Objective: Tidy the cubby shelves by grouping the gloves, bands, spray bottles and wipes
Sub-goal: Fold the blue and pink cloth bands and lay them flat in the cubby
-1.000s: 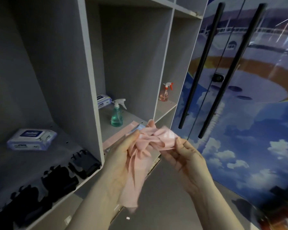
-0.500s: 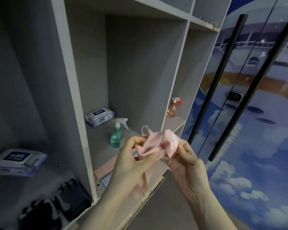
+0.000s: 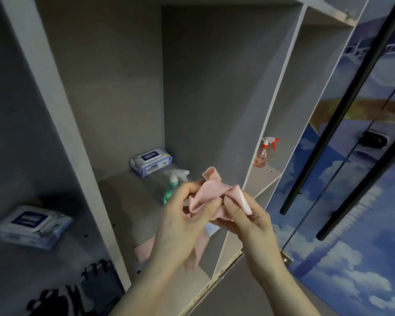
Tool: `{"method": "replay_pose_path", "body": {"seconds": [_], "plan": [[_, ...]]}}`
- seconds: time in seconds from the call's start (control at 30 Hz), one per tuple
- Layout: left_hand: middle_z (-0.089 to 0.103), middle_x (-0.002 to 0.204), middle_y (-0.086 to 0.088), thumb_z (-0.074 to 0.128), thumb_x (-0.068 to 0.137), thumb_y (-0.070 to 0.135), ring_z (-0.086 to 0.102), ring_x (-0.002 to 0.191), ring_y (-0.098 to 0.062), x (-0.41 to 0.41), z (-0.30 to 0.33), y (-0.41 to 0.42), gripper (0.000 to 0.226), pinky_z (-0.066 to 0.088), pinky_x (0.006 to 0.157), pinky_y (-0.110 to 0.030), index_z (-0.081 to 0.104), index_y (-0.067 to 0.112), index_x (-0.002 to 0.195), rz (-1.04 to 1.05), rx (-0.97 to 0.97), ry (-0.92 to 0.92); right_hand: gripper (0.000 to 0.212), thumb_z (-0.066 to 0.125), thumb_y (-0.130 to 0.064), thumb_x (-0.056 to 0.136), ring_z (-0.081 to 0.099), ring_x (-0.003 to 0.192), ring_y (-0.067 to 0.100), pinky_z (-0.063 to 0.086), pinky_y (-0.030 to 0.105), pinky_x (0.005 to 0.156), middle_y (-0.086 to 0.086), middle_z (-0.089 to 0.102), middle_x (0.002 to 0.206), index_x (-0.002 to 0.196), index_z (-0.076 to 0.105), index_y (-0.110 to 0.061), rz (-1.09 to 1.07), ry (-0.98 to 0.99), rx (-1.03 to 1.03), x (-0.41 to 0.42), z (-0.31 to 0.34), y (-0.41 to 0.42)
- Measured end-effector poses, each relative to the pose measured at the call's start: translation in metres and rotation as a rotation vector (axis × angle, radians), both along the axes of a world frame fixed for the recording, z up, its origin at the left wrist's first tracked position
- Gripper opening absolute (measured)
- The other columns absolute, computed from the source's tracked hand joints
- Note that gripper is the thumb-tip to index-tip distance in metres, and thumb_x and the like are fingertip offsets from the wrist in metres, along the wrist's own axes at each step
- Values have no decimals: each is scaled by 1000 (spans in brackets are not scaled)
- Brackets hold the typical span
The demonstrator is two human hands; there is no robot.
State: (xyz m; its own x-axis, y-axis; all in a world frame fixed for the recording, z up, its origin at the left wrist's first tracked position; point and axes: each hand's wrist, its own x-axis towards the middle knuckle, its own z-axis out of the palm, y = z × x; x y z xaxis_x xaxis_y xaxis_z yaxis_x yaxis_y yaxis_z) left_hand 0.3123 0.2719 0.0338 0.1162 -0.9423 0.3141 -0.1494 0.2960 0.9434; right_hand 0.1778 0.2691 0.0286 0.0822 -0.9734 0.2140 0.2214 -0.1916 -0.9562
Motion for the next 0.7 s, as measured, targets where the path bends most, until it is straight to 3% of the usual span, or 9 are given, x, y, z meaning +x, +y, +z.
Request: {"method": "replay_pose_path", "body": {"seconds": [0.07,0.2,0.3,0.4,0.47,0.57,0.63,0.7], "plan": [[56,61,7,70,84,12,52,56,-2,-1,3,-13,20,42,52,-14,56,16,70,82,10,97,31,66,-32,86,70,101,22,58,34,83,6,74,107,115,70,-20,32,7,18,-1,-4,-16],[59,64,-10,65,79,-1,58,56,-14,-8,10,-32,14,48,51,-22,60,7,69,27,128,562,38,71,-31,76,68,105,26,58,37,82,9,71,114,112,73,-20,122,-50,64,-8,-12,-52],[60,68,-18,63,72,-4,62,57,-23,-25,15,-49,13,53,55,-27,59,8,68,-11,191,861,32,71,-28,71,71,97,27,58,33,77,11,75,102,101,77,-20,192,-68,120,-22,-17,-80],[59,71,-20,57,83,-11,62,55,-19,-42,15,-63,10,51,50,-23,57,-1,83,128,207,713,29,72,-13,81,67,103,19,53,21,82,-1,72,105,104,73,-30,112,165,-77,-39,-21,-106],[62,66,-13,58,84,-11,62,51,-13,-54,10,-68,9,49,46,-18,57,-7,92,159,169,632,39,75,-18,80,61,106,8,46,11,84,-11,63,109,112,69,-39,88,323,-314,-53,-23,-121],[64,61,-4,57,86,-10,64,52,-8,-71,2,-75,15,48,46,-15,52,-17,99,150,137,533,34,75,-27,76,55,100,11,38,8,85,-17,58,99,104,71,-46,43,492,-535,-68,-27,-143],[63,59,-2,58,88,-8,62,51,-7,-79,-3,-80,14,46,44,-14,52,-18,95,219,126,482,24,75,-29,74,55,97,13,39,10,83,-16,60,94,94,73,-41,19,511,-590,-74,-29,-155],[61,61,-7,60,89,-1,59,54,-13,-87,-6,-86,16,45,45,-15,52,-16,88,355,118,482,15,74,-26,73,58,93,12,41,14,83,-14,63,90,83,75,-37,55,410,-559,-78,-31,-162]]}}
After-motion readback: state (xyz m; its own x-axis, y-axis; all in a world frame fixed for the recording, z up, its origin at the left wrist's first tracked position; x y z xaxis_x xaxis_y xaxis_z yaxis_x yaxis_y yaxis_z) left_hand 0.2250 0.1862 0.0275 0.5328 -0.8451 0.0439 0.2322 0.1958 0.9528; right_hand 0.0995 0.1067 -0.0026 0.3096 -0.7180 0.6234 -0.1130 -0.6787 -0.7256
